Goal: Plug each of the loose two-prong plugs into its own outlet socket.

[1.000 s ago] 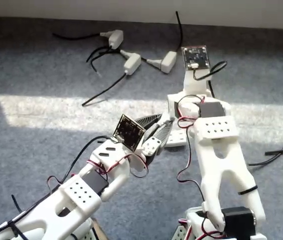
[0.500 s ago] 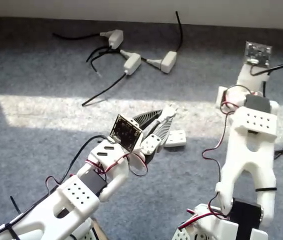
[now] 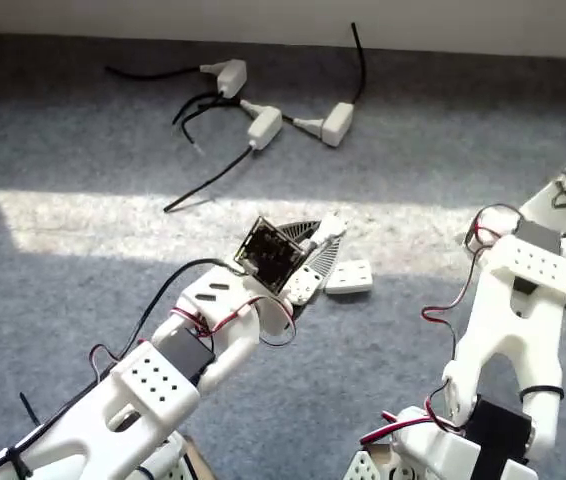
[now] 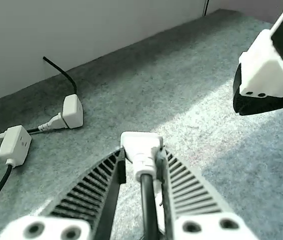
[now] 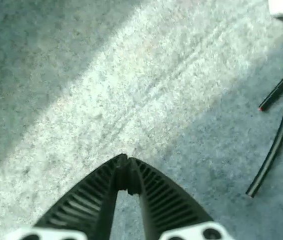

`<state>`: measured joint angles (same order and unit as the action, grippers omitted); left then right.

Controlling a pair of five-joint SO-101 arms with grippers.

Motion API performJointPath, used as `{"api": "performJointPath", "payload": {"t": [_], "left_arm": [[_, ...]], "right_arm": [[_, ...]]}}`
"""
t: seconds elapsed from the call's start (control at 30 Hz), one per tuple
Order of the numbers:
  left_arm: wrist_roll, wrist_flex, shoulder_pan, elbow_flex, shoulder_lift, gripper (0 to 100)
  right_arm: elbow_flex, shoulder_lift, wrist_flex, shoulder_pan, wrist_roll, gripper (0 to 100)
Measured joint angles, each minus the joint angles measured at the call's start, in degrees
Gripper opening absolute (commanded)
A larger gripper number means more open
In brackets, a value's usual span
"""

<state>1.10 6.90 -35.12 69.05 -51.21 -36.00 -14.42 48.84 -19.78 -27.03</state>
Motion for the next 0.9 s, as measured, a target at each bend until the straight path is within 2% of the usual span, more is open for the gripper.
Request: {"api": "performJointPath", "payload": {"t": [0.07, 0.17, 0.27, 0.4, 0.57, 0.77, 0.9], "left_arm": [[0.5, 6.9, 0.0, -4.0, 0.0, 1], [1.1, 15.3, 0.0, -9.8, 0.0, 1], [5.9, 22.6, 0.0, -14.8, 0.3, 1], [14.5, 30.3, 0.0, -22.7, 5.4, 1], [22.3, 39.8, 0.0, -37.4, 19.8, 1], [25.0, 56.1, 0.0, -64.2, 40.8, 1], [29.3, 68.5, -0.1, -82.8, 55.3, 1]], "right_arm": [[-7.3, 0.0, -7.8, 0.0, -3.3, 0.6], [-17.2, 0.0, -20.8, 0.0, -4.5, 0.6], [-21.2, 0.0, -29.0, -0.4, -4.8, 0.6], [-21.7, 0.0, -31.0, -0.9, -4.8, 0.6], [-22.2, 0.0, -31.5, -1.0, -4.8, 0.6], [-22.2, 0.0, -31.5, -1.1, -4.8, 0.6], [-22.2, 0.0, -31.5, -1.1, -4.8, 0.6]]}}
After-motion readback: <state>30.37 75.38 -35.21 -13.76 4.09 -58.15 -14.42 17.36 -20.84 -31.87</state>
